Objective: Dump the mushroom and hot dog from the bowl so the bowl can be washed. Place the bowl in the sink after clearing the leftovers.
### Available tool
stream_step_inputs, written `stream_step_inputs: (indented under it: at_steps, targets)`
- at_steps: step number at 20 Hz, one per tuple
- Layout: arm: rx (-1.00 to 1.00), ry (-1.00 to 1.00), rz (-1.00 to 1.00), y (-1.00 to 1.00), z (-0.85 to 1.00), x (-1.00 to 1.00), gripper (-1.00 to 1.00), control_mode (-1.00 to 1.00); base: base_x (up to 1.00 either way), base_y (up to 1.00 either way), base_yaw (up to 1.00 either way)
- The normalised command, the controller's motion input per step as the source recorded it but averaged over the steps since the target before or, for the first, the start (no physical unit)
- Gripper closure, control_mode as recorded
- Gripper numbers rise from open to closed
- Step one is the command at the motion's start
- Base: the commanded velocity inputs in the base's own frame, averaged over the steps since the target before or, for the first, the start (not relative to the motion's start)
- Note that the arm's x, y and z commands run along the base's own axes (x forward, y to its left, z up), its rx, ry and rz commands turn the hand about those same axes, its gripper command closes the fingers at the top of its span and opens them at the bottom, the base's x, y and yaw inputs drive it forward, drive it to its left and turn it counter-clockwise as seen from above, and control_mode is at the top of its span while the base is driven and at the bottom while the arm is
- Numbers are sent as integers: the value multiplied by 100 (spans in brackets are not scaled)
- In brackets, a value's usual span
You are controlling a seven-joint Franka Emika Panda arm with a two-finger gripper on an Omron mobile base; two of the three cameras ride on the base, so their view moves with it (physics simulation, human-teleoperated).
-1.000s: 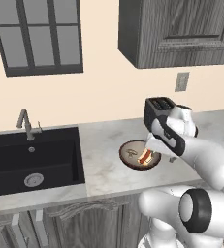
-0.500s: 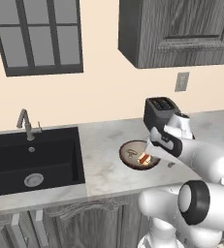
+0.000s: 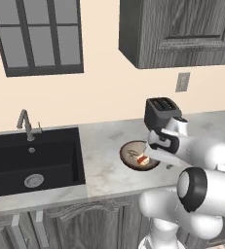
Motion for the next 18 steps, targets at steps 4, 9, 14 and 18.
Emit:
stream_step_inputs:
  at_steps: [4, 9, 14, 18]
  targets:
    - [0, 0, -1, 0, -9, 17, -100, -100, 0, 0, 0]
    - [0, -1, -2, 0, -19, 16, -100, -100, 0, 0, 0]
    - [0, -7, -3, 14, -10, 24, 100, -100, 0, 0, 0]
    - [0, 0, 0, 0, 0, 0, 100, -100, 0, 0, 0]
